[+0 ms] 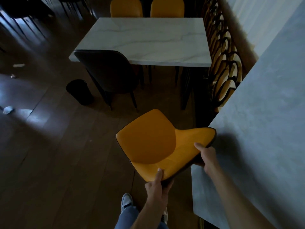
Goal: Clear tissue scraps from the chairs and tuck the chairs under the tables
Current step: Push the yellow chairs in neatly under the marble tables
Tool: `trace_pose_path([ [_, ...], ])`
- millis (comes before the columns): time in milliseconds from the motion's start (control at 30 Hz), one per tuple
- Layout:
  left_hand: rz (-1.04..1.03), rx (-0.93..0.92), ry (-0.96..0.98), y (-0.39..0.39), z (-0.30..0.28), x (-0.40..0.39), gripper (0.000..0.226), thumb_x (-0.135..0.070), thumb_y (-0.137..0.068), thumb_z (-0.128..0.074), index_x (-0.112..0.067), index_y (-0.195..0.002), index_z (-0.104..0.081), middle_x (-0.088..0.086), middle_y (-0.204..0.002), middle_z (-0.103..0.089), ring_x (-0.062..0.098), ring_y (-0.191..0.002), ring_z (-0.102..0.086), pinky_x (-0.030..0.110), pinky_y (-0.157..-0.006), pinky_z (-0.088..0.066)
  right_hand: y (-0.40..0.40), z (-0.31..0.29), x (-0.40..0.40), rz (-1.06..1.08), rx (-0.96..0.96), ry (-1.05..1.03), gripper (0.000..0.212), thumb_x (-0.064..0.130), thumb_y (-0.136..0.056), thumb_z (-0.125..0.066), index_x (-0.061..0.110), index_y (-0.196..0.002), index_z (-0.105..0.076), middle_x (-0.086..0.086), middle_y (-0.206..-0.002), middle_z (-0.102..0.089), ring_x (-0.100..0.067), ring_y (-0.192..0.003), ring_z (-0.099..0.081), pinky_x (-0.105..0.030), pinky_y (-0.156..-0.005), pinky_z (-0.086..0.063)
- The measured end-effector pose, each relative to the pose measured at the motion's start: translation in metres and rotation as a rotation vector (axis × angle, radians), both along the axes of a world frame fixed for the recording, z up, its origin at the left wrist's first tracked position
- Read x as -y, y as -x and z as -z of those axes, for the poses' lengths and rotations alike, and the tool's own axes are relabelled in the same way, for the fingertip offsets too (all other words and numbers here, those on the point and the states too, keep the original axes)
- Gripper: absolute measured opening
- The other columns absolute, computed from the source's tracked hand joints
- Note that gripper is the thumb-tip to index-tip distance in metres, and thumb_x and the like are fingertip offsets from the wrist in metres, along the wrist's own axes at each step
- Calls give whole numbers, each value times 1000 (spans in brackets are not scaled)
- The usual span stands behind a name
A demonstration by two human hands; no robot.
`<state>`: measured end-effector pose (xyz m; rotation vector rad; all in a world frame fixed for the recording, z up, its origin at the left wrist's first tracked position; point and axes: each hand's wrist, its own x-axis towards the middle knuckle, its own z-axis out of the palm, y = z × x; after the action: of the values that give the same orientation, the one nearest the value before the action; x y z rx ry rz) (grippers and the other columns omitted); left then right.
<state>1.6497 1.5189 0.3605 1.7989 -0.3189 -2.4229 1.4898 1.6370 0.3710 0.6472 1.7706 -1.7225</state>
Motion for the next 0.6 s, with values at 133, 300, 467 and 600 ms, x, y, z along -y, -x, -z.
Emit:
trace_pose_path([
  [133,35,19,-37,1,2,15,71,-10,-80,-77,-12,-138,-35,23,-132,-44,49,-114,-53,56,-70,-58,-2,1,9,-9,3,-30,47,24,-91,-66,10,-131,-46,-15,-111,-62,-37,-99,-62,-60,-97,-47],
  [300,90,10,-16,2,5,46,72,-13,-76,-80,-10,-136,-40,24,-136,-44,47,-108,-54,53,-61,-61,-5,-1,28,-9,-33,-66,24,19,-92,-66,8,-111,-57,-21,-104,-63,-39,-95,-62,-60,-96,-48],
  [467,98,-8,32,13,13,84,81,-13,-62,-84,-9,-133,-44,23,-136,-46,50,-118,-52,57,-68,-59,1,-3,55,15,-8,-130,15,17,-91,-65,6,-98,-60,-23,-98,-62,-42,-97,-62,-58,-96,-49],
  [600,148,-24,55,26,18,116,83,-12,-61,-86,-9,-133,-45,25,-135,-48,50,-114,-54,55,-68,-59,5,-5,78,73,-4,-156,13,14,-91,-64,5,-86,-55,-16,-81,-53,-31,-76,-55,-45,-72,-49],
])
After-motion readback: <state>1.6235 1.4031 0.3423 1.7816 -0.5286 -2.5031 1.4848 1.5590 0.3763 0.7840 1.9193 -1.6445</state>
